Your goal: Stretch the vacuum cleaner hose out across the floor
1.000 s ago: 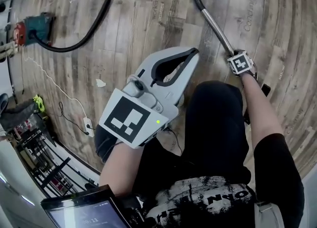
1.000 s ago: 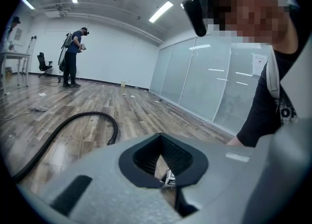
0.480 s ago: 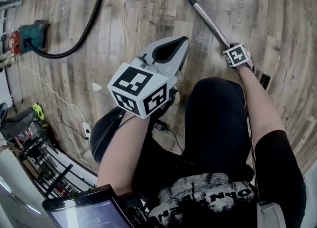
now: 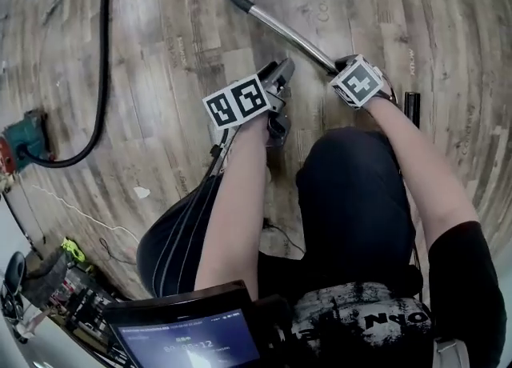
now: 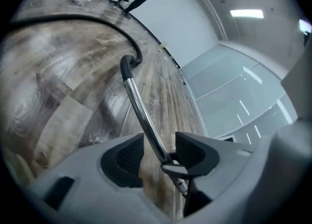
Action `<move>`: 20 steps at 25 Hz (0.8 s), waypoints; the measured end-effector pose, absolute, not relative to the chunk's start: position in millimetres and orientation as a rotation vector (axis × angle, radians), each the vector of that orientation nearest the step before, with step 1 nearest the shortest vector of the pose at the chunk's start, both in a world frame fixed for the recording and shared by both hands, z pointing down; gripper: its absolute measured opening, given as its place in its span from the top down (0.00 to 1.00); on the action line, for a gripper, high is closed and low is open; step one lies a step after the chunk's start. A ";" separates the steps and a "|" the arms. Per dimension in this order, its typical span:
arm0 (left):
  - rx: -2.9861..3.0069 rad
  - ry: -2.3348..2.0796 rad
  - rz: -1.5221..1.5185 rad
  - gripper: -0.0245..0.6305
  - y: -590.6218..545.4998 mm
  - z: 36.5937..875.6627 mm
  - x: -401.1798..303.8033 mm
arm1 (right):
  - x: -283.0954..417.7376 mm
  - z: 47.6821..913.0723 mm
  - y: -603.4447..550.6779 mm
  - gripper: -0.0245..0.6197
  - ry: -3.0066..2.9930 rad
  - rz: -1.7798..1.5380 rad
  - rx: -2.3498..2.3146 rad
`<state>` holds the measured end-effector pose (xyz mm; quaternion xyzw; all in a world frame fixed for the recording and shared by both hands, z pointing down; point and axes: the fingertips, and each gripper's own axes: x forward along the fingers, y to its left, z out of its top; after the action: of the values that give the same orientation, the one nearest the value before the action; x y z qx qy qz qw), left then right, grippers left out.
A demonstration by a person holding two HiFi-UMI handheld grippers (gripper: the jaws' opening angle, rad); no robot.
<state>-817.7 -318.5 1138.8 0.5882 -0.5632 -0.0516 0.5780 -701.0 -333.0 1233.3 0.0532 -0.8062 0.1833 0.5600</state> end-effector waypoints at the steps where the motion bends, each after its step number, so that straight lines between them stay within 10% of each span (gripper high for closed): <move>1: 1.355 -1.307 -0.161 0.64 -324.8 1149.6 -811.0 | -698.7 1227.8 -331.6 0.70 -1.907 0.436 0.121; 9: 1.255 -1.126 -0.495 0.54 -374.7 1206.1 -734.0 | -675.5 1203.7 -310.6 0.70 -1.922 0.464 0.071; 13: 1.231 -1.123 -0.567 0.79 -395.4 1204.8 -717.8 | -667.6 1196.7 -311.9 0.70 -1.937 0.423 0.067; 20: 1.272 -1.215 -0.542 0.80 -404.4 1190.9 -720.9 | -663.4 1195.5 -321.0 0.67 -1.943 0.284 0.058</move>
<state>-720.9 -404.4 1190.9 0.5498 -0.5254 -0.2341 0.6056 -663.4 -321.0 1195.5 0.0244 -0.8227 0.1201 0.5551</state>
